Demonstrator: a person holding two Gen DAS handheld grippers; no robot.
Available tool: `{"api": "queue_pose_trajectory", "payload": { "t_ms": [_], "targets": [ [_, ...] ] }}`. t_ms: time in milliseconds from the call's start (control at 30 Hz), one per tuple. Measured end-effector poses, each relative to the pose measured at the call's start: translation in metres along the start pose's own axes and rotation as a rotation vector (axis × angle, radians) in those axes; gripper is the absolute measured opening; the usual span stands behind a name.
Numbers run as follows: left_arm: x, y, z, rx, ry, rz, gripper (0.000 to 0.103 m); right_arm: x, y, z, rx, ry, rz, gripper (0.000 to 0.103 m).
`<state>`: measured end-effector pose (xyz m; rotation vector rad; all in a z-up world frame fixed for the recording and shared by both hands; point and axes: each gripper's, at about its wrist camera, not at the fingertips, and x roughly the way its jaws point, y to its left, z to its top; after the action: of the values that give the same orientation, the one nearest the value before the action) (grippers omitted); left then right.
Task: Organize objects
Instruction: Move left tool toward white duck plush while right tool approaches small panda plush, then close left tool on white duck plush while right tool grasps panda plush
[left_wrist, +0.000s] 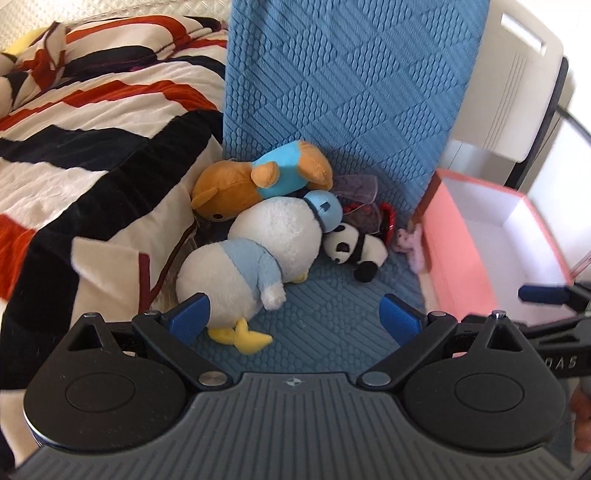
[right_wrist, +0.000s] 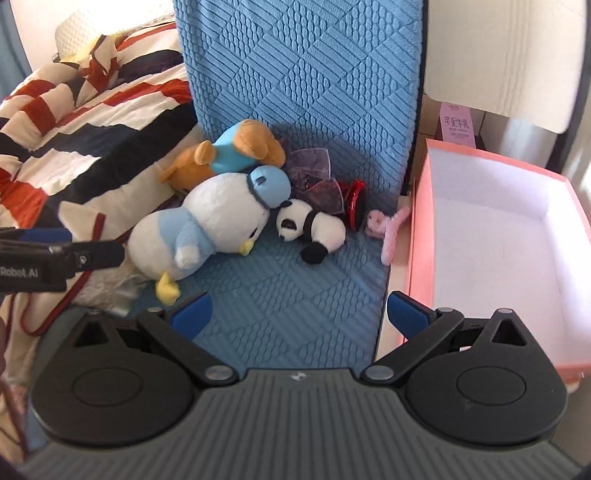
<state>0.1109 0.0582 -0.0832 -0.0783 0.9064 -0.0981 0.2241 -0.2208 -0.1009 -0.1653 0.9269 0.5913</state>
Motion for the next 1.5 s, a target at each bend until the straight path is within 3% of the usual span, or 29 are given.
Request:
{"api": "queue_pose_trajectory", "payload": {
  "t_ms": [333,533,700,900,933,1067,1433,1500],
  "targets": [
    [0.067,-0.005,0.021,0.096,0.059,-0.002,0.100,0.057,-0.011,0.020,-0.062,0.018,-0.044,0.103],
    [0.107,-0.007,0.029,0.195,0.076,0.057,0.100,0.098,-0.012,0.025,-0.166,0.008,-0.114,0.103],
    [0.139,0.000,0.032,0.253,0.138,0.089,0.100,0.140,-0.007,0.031,-0.273,0.049,-0.097,0.103],
    [0.170,0.002,0.029,0.351,0.176,0.137,0.100,0.177,0.005,0.040,-0.375,0.037,-0.069,0.103],
    [0.174,0.002,0.029,0.361,0.189,0.147,0.100,0.182,0.008,0.040,-0.399,0.027,-0.078,0.102],
    [0.194,0.002,0.028,0.417,0.213,0.181,0.100,0.205,0.022,0.035,-0.526,0.024,-0.078,0.079],
    [0.230,0.002,0.008,0.589,0.251,0.269,0.100,0.249,0.036,0.018,-0.718,-0.004,-0.181,0.070],
    [0.233,0.004,0.008,0.588,0.256,0.284,0.100,0.251,0.039,0.017,-0.754,-0.017,-0.189,0.062]
  ]
}}
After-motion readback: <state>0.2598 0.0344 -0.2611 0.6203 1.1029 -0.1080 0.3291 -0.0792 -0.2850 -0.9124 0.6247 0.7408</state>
